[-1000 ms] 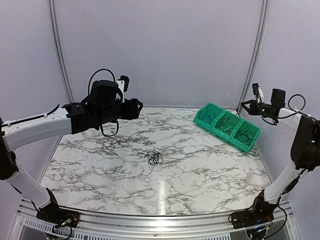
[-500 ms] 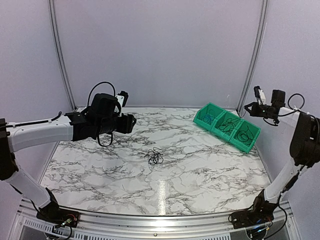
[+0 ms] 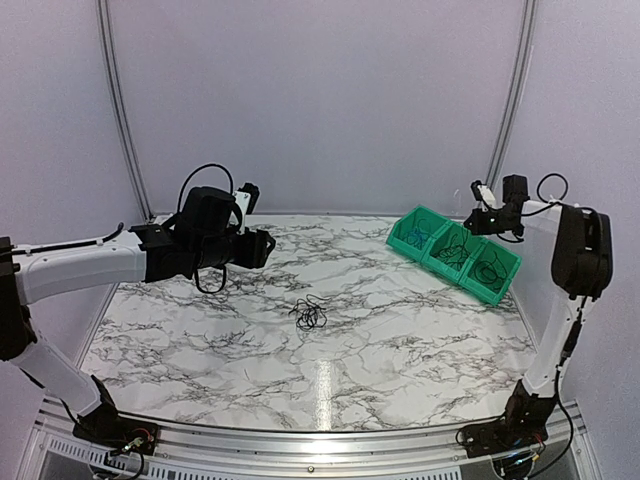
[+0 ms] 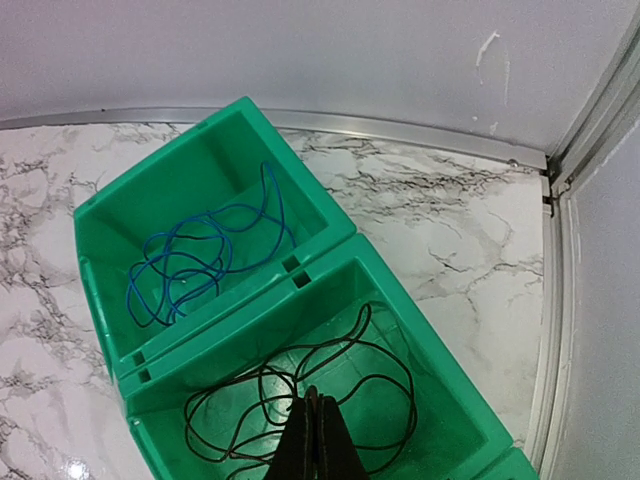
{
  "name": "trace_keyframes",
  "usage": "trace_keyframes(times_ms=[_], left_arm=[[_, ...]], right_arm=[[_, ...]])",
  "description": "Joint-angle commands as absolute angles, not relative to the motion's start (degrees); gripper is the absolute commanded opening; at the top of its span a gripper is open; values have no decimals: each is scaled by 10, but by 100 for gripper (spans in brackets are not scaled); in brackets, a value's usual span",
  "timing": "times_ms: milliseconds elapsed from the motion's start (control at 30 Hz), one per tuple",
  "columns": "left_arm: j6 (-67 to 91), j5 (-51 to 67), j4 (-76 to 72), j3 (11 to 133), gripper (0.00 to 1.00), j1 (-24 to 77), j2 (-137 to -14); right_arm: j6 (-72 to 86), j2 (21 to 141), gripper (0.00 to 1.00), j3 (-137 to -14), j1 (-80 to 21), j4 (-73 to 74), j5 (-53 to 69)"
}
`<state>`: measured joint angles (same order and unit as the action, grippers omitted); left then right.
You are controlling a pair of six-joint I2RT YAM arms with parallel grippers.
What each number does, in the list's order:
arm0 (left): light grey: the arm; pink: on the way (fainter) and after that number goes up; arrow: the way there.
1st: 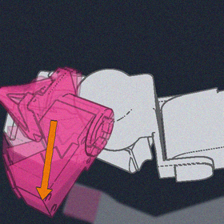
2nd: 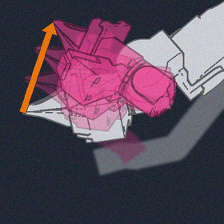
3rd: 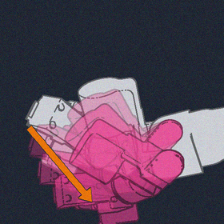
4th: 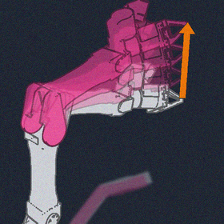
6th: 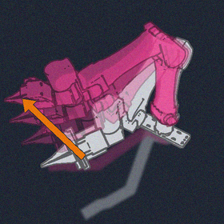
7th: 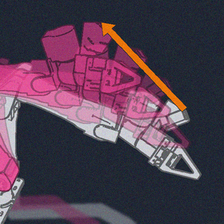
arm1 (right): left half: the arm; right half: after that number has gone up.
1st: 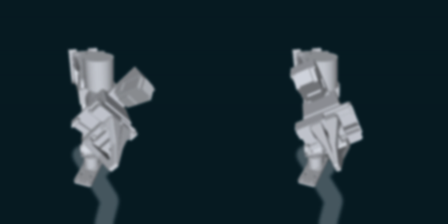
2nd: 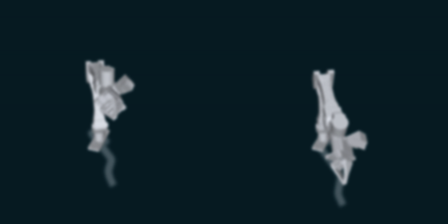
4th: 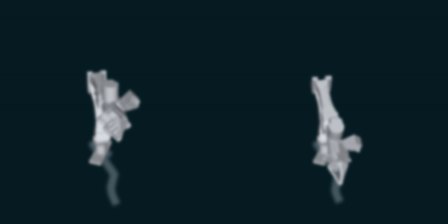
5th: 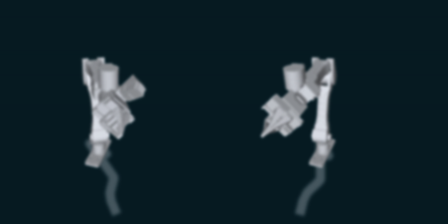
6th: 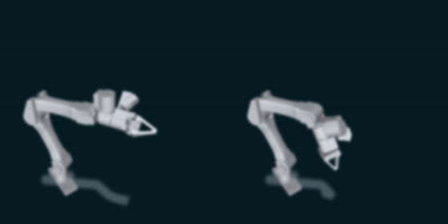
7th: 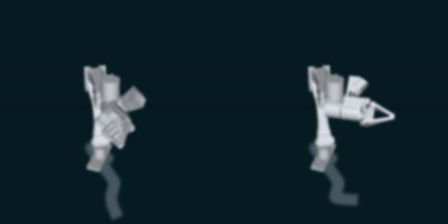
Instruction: Untangle the cables
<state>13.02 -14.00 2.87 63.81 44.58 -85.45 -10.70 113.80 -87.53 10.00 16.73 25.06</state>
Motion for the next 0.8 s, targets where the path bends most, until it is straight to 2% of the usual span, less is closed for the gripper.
trace_keyframes(times_ms=[0,400,767], left_arm=[[125,-133,18,646,64,446,-845],[126,-131,18,646,64,446,-859],[128,-119,18,647,64,446,-856]], right_arm=[[-135,1151,0,-905,70,196,151],[-166,1174,0,-903,45,200,47],[-175,1166,1,-889,45,209,40]])
